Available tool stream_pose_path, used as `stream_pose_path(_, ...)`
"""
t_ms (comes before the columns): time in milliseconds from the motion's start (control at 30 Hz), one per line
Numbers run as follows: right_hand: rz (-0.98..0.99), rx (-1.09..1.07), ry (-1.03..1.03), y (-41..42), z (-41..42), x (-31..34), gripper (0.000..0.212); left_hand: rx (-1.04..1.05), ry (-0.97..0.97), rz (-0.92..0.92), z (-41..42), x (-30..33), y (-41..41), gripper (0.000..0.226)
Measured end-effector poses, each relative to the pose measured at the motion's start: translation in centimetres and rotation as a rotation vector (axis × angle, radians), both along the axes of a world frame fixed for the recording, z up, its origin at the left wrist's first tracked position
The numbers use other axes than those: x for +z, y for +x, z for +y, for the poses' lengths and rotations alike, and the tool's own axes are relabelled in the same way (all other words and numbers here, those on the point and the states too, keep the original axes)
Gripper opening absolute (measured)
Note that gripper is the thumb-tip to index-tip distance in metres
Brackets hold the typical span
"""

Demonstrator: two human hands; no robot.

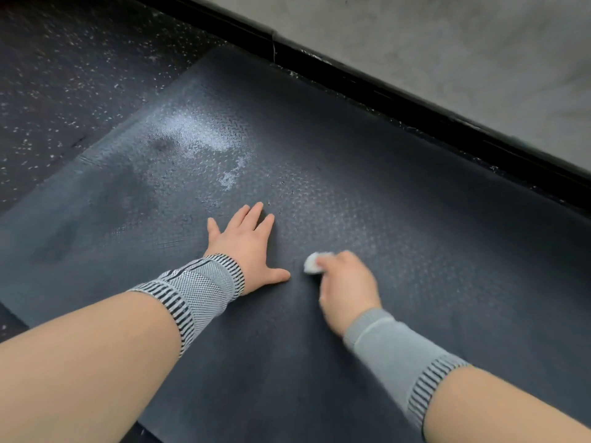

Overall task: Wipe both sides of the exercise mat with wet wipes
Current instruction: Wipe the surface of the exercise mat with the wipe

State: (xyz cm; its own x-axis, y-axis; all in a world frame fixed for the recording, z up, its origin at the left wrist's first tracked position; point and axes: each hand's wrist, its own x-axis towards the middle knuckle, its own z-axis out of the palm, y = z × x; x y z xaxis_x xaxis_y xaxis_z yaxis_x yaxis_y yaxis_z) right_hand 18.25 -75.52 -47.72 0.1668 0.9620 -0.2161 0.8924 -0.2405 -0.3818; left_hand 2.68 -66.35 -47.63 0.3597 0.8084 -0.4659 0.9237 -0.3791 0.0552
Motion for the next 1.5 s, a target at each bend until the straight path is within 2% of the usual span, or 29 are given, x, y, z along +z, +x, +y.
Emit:
stream_pose_path(67, 0.031, 0.216, -0.040, -0.8, -0.4, 0.4, 0.032, 0.023, -0.019, -0.005, -0.3, 0.0, -0.5, 0.114)
stream_pose_path(100, 0.001, 0.216, -0.036, 0.1, 0.7, 0.5, 0.029, 0.023, -0.024, -0.005, -0.4, 0.0, -0.7, 0.115)
stream_pose_path(133, -0.025, 0.130, -0.024, 1.1, 2.2, 0.7, 0.028, 0.016, -0.023, -0.004, -0.5, 0.0, -0.8, 0.115)
stream_pose_path(233, -0.010, -0.345, 0.043, 4.3, 7.0, 1.5, 0.031, -0.009, -0.019, 0.000, -0.9, 0.0, -1.5, 0.114)
stream_pose_path(267, -0.020, -0.398, 0.015, 4.1, 7.8, 1.3, 0.032, -0.012, -0.020, 0.004, -1.1, 0.0, -1.8, 0.113)
stream_pose_path(333, -0.034, -0.251, -0.063, 1.5, 7.8, 0.9, 0.036, -0.014, -0.023, 0.014, -1.3, -0.1, -2.3, 0.113)
stream_pose_path(467, 0.081, 0.248, 0.000, -2.2, 3.9, 0.1, 0.040, -0.006, -0.032, 0.002, -1.2, 0.0, -2.2, 0.113)
stream_pose_path(567, 0.030, 0.544, -0.164, -0.1, 3.3, 1.1, 0.034, -0.012, -0.024, 0.017, -1.3, 0.0, -2.2, 0.113)
stream_pose_path(633, -0.039, 0.448, -0.169, 1.5, 4.7, 2.0, 0.033, -0.010, -0.018, 0.032, -1.4, 0.2, -2.5, 0.112)
stream_pose_path(733, -0.039, -0.062, -0.065, 2.1, 7.4, 1.6, 0.030, -0.003, -0.018, 0.030, -1.7, 0.4, -2.8, 0.111)
stream_pose_path(767, -0.036, -0.156, -0.063, 1.2, 7.6, 1.2, 0.031, -0.007, -0.020, 0.035, -1.8, 0.5, -2.9, 0.111)
stream_pose_path(800, -0.047, -0.156, -0.071, 0.1, 7.4, 0.5, 0.033, -0.014, -0.023, 0.039, -2.0, 0.7, -3.0, 0.110)
stream_pose_path(867, -0.026, 0.000, -0.018, -2.3, 5.6, -0.5, 0.035, -0.025, -0.023, 0.043, -2.4, 0.9, -3.2, 0.109)
stream_pose_path(933, 0.048, 0.247, -0.012, -3.1, 3.3, -0.5, 0.031, -0.060, -0.030, 0.058, -2.8, 1.1, -3.5, 0.106)
stream_pose_path(1000, 0.062, 0.496, -0.122, -2.0, 1.8, 0.5, 0.028, -0.111, -0.033, 0.080, -3.1, 1.4, -3.8, 0.102)
stream_pose_path(1033, 0.039, 0.555, -0.176, -1.0, 1.7, 1.1, 0.028, -0.126, -0.034, 0.091, -3.3, 1.4, -3.9, 0.099)
stream_pose_path(1100, -0.036, 0.416, -0.172, 0.9, 2.8, 1.6, 0.030, -0.128, -0.049, 0.106, -3.6, 1.5, -4.1, 0.095)
stream_pose_path(1200, -0.041, -0.109, -0.047, 1.5, 5.0, 1.3, 0.030, -0.061, -0.087, 0.084, -4.1, 1.2, -4.0, 0.092)
stream_pose_path(1233, -0.023, -0.142, -0.060, 0.4, 5.2, 1.1, 0.031, -0.049, -0.096, 0.078, -4.1, 1.1, -4.0, 0.092)
stream_pose_path(1300, 0.010, -0.032, -0.081, -2.3, 4.1, 0.1, 0.036, -0.054, -0.102, 0.073, -4.0, 1.1, -4.1, 0.089)
stream_pose_path(1367, 0.044, 0.199, -0.037, -3.8, 2.1, -0.1, 0.035, -0.057, -0.098, 0.066, -3.7, 1.2, -4.4, 0.085)
stream_pose_path(1433, 0.060, 0.460, -0.092, -3.0, 0.7, 0.4, 0.032, -0.060, -0.099, 0.062, -3.8, 1.2, -4.5, 0.083)
stream_pose_path(1500, 0.031, 0.572, -0.165, -1.1, 0.7, 1.3, 0.031, -0.052, -0.081, 0.056, -4.1, 0.9, -4.5, 0.082)
